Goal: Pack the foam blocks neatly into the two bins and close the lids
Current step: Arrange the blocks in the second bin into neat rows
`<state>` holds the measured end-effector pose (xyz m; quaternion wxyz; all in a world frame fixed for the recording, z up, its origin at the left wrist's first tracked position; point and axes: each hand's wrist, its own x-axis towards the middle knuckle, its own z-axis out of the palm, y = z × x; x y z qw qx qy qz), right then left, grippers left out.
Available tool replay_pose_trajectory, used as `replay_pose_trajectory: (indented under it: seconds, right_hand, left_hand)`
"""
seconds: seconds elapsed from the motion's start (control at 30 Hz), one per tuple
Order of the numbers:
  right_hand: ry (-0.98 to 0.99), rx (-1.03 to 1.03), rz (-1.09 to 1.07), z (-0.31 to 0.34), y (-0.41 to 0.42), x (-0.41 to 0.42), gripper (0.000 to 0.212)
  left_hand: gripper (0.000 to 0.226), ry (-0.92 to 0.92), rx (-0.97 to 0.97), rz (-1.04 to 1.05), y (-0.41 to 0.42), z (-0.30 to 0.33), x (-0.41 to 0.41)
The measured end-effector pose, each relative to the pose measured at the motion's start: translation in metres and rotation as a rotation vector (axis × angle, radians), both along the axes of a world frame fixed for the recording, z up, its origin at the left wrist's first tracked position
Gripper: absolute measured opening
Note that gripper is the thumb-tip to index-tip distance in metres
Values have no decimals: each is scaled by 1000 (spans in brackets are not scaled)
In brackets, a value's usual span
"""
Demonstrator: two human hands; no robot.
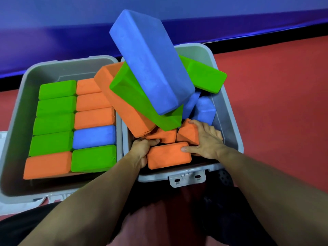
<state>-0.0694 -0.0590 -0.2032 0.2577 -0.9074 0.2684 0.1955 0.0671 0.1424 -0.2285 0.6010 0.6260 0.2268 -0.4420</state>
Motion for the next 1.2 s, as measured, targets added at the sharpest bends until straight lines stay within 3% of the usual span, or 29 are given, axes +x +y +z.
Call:
replay_pose_trajectory:
  seconds: [0.23,0.4,0.57,0.77,0.93,1.07,1.2]
  right_hand:
    - [-27,32,-21,3,1,0,107]
    - [-3,20,-53,5,-1,-1,117]
    - [11,5,-100,6,-4,-7,125]
    - [3,-1,-109,7,-3,-9,120]
    - [6,19,-113,8,0,-6,106]
    - [-55,60,-137,8,-3,-8,90]
    - [-97,79,-198,6,-5,-13,99]
  left_hand:
    - [57,142,25,-38,-1,-5,11]
    - [45,141,-7,-37,0,-2,5]
    - [36,38,-17,-38,4,0,-1]
    - [74,-206,-65,-77,7,1,-4]
    - [88,-270,27,-96,-1,11,-3]
    - [81,-347,194,-45,-7,19,-2]
    - [75,-436,361,-73,-11,19,-4]
